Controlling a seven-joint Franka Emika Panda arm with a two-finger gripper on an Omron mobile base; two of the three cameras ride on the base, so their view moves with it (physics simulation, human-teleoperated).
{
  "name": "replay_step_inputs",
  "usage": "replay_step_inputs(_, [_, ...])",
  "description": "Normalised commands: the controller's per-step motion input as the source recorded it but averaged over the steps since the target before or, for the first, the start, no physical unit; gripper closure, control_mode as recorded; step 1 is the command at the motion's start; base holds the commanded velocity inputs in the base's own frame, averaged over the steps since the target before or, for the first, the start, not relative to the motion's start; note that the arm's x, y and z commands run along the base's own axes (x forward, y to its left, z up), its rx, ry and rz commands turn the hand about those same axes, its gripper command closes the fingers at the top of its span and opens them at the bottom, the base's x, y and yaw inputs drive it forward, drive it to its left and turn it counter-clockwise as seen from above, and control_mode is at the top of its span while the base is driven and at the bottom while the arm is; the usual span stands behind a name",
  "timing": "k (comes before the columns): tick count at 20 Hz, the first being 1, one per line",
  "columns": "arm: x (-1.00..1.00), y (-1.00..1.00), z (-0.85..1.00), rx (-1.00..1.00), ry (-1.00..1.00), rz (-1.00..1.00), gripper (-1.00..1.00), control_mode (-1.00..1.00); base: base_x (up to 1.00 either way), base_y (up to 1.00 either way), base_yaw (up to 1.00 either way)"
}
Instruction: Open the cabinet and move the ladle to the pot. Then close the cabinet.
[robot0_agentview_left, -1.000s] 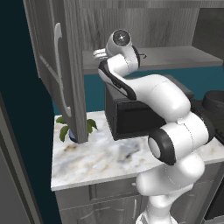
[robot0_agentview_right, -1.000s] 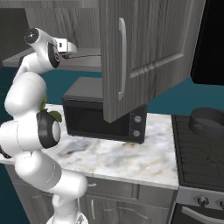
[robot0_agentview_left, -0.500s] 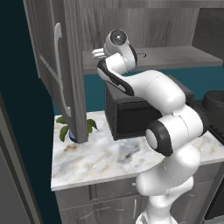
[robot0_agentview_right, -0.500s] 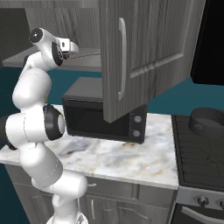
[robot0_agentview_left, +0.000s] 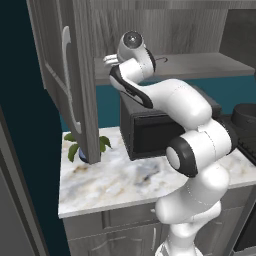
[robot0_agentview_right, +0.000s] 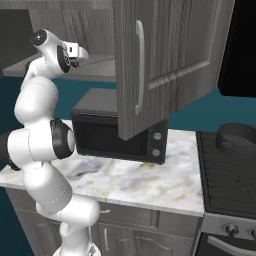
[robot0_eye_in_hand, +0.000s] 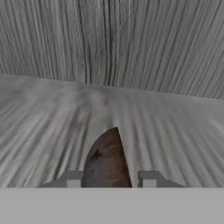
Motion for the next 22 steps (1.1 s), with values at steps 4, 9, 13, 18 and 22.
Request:
replay_step_inputs(4, [0.0, 0.0, -0.1, 0.0, 0.0, 0.0, 1.0, -1.0, 0.0, 0.0, 0.0])
replay_step_inputs(9, [-0.07, -0.09, -0.07, -0.02, -0.01, 0.0, 1.0, -1.0, 0.0, 0.0, 0.0])
replay_step_inputs(13, [-0.64, -0.15, 0.03, 0.0, -0.05, 0.0, 1.0, -1.0, 0.0, 0.0, 0.0])
replay_step_inputs(18, [-0.97, -0.01, 0.19, 0.0, -0.03, 0.0, 1.0, -1.0, 0.0, 0.0, 0.0])
replay_step_inputs(22, [-1.0, -0.11, 0.14, 0.0, -0.04, 0.0, 1.0, -1.0, 0.0, 0.0, 0.0])
